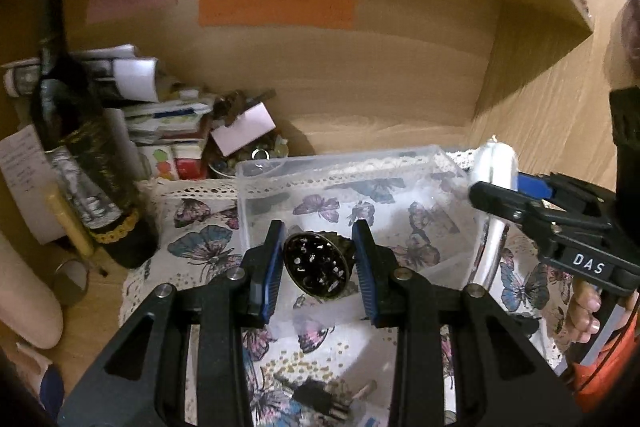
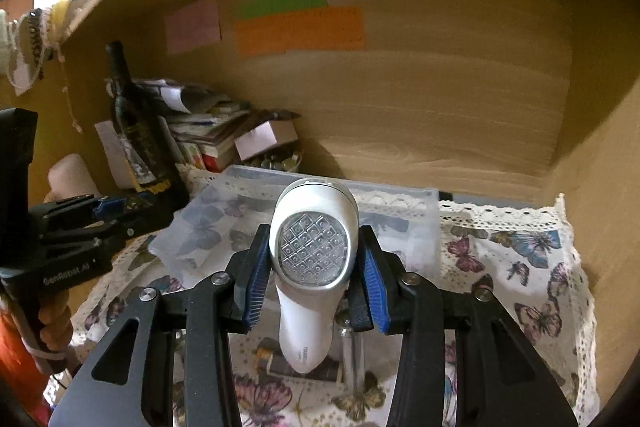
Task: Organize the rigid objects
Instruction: 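Carry the puck and white device into the clear box and open both tools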
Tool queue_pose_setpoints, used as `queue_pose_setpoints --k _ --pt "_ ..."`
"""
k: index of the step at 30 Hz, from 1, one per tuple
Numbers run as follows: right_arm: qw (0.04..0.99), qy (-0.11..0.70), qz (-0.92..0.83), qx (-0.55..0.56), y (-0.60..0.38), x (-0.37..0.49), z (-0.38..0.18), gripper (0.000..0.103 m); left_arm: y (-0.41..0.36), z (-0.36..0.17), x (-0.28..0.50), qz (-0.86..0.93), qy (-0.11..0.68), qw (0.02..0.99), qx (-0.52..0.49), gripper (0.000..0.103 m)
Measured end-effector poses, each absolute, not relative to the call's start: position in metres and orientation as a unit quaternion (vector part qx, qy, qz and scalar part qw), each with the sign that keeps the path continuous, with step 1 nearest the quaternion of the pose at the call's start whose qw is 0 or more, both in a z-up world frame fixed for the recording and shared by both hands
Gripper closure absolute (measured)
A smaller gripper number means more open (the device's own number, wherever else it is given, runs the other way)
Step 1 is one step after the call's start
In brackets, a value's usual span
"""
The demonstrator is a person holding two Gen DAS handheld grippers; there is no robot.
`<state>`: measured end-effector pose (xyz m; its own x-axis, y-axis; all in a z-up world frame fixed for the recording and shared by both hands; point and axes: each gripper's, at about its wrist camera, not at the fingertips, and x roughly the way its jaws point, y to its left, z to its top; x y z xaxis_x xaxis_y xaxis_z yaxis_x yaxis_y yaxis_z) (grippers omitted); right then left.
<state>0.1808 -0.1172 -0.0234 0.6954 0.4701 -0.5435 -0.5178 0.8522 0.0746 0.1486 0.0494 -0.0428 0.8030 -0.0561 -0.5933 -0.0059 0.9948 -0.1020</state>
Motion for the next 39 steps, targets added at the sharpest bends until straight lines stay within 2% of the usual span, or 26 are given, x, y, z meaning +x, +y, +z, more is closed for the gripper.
queue_pose_setpoints --k 17,28,33,35,39 --pt "0.877 0.386 0.265 -0.106 -0.077 0.239 -0.052 0.065 0.048 -0.081 0.198 -0.025 0.381 0.923 -0.045 0.069" --pt "0.896 0.349 0.258 -0.095 -0.092 0.215 -0.033 0.065 0.044 -0.074 0.193 -0.028 0.368 0.929 -0.033 0.070" --pt "0.907 0.325 0.253 -0.092 -0.100 0.196 -0.023 0.058 0.040 -0.062 0.180 -0.023 0.352 0.935 -0.024 0.069" --pt "0.911 0.316 0.250 -0.092 -0.103 0.187 -0.020 0.057 0.039 -0.056 0.173 -0.023 0.346 0.937 -0.028 0.068" --pt "0.918 0.295 0.247 -0.090 -0.110 0.166 -0.014 0.048 0.039 -0.043 0.155 -0.019 0.328 0.944 -0.031 0.053"
